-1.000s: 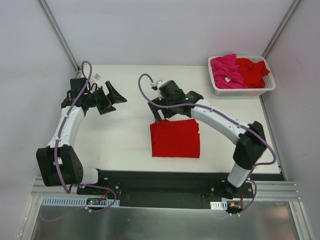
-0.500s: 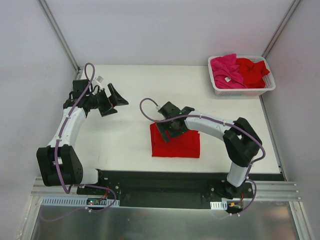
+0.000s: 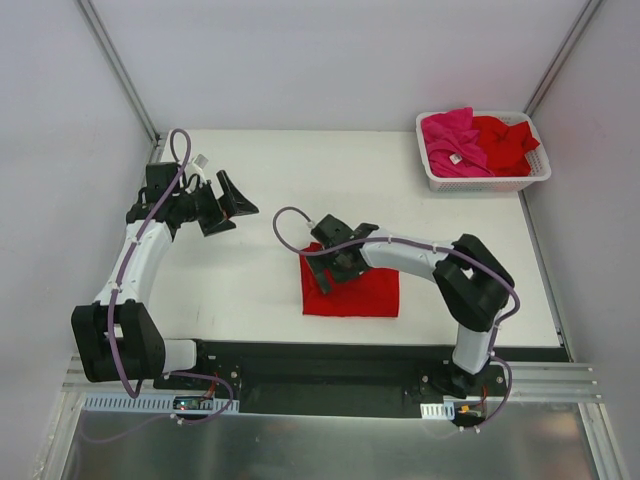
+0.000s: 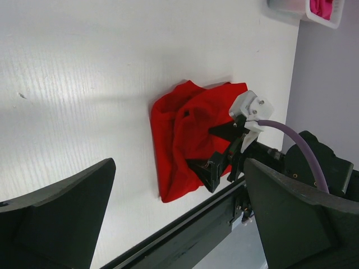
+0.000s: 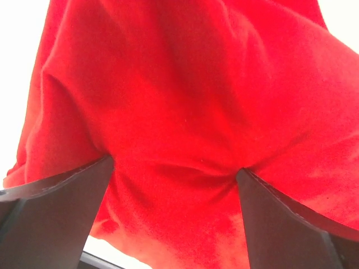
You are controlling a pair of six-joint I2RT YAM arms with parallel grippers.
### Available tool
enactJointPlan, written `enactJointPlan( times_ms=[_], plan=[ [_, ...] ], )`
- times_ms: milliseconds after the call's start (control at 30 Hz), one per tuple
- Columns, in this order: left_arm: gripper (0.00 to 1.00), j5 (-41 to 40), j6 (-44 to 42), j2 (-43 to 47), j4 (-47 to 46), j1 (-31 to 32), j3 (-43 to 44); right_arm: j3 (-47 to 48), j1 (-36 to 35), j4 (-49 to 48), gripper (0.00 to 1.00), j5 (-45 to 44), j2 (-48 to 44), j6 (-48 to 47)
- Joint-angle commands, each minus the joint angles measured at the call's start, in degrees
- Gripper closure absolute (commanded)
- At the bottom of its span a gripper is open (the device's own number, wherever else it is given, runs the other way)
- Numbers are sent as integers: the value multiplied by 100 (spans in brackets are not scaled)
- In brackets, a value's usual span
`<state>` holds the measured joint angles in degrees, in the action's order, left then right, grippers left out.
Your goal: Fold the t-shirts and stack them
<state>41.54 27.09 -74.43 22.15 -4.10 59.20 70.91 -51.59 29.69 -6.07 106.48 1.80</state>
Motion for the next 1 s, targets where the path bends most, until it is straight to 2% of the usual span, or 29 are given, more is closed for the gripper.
enactJointPlan(
  times_ms=[0,100,267,400,567,700,867,967],
  plan=[
    [1,38,-152,184,-36,23,-31,-587,9,432,4,-193,-276,110],
    [1,38,-160,184,-36,32,-14,-719,193,616,4,-193,-566,-22],
    [1,38,-160,184,-36,32,-5,-737,1001,1020,4,158,-917,-382],
    [1,47,-169,210,-44,32,-5,-649,1685,1328,4,53,-1084,-1004],
    [1,38,-195,254,-36,32,-66,-526,2513,1504,4,141,-875,-1305],
    [1,38,-178,306,-44,32,-119,-807,3074,1408,4,193,-1005,-1402],
    [1,30,-204,298,-36,32,-137,-921,3384,1522,4,80,-1217,-1402],
    [1,30,-204,298,-36,32,-110,-677,3428,1872,4,-132,-1462,-1262]
  ],
)
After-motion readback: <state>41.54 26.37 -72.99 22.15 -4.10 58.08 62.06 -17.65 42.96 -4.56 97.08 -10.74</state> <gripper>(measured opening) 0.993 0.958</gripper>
